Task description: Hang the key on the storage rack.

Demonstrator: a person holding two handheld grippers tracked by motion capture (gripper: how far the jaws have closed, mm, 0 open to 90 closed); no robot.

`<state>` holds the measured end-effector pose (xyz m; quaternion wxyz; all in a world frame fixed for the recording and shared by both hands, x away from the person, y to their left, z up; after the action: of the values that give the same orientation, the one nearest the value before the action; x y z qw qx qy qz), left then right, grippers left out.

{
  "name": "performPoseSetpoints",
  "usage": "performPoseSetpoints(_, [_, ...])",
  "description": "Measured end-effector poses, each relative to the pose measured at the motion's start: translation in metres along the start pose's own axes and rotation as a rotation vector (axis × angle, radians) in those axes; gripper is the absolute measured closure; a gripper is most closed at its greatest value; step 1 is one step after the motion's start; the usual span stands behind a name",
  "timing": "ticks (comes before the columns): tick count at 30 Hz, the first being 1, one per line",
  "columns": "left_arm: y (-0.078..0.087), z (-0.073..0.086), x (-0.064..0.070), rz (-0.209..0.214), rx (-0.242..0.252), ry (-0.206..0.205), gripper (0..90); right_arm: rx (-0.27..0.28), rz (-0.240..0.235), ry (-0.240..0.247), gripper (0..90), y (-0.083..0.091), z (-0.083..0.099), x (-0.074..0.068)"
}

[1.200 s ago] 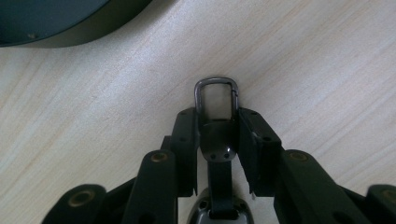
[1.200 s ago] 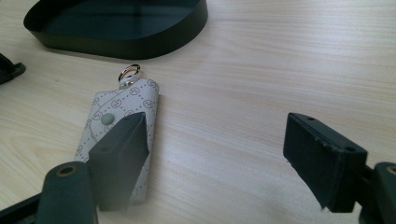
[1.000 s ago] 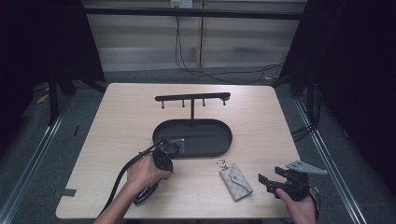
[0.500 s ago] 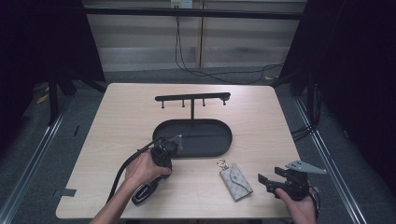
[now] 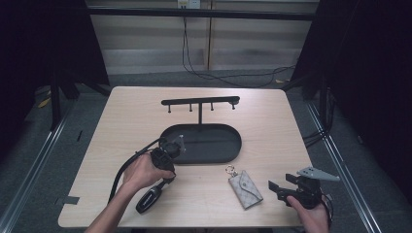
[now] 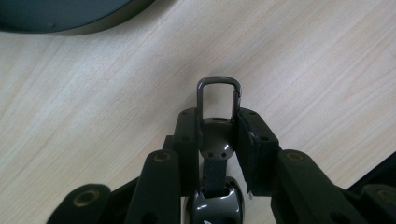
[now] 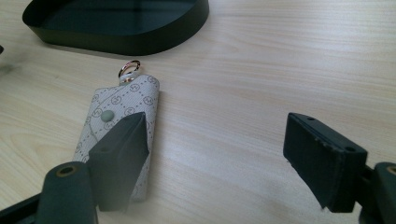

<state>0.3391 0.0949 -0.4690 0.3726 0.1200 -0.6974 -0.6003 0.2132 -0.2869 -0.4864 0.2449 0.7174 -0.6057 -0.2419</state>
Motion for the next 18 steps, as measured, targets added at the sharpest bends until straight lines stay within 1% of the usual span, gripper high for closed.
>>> performPoseSetpoints(1, [0.002, 0.001, 0.000, 0.006, 0.000, 0.003, 70.9, 0.000, 0.000, 0.001, 22.1, 0.000, 0.000, 0.000])
performPoseSetpoints(2, [0.003, 0.001, 0.000, 0.003, 0.006, 0.007, 70.9, 0.001, -0.001, 0.000, 22.3, 0.000, 0.000, 0.000])
performPoseSetpoints(7, [0.015, 0.005, 0.001, -0.003, 0.012, -0.004, 70.9, 0.000, -0.001, 0.001, 22.4, 0.000, 0.000, 0.000])
performPoseSetpoints(11, [0.024, 0.007, 0.003, -0.009, 0.037, -0.009, 70.9, 0.001, 0.000, 0.001, 22.4, 0.000, 0.000, 0.000])
performPoseSetpoints(12, [0.026, 0.007, 0.004, -0.020, 0.036, -0.012, 70.9, 0.000, 0.000, -0.001, 22.4, 0.000, 0.000, 0.000])
performPoseSetpoints(15, [0.027, 0.008, 0.005, -0.014, 0.039, -0.009, 70.9, -0.002, 0.000, 0.000, 22.4, 0.000, 0.000, 0.000])
performPoseSetpoints(17, [0.029, 0.009, 0.005, -0.020, 0.033, -0.013, 70.9, -0.001, 0.000, 0.000, 22.4, 0.000, 0.000, 0.000])
performPoseSetpoints(18, [0.030, 0.009, 0.005, -0.014, 0.031, -0.014, 70.9, 0.001, 0.000, 0.001, 22.4, 0.000, 0.000, 0.000])
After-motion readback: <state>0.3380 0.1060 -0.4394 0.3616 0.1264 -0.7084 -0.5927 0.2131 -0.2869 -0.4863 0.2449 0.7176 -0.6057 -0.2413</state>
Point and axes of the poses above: each handheld gripper's, and its own axes: y roughly backward along the jaws, z roughly out of its underside, x roughly to its right, the point moved 3 cm from there along -y, roughly forward along the jaws, and after that the axes turned 13 degrees about z, right-handed, at the moved point
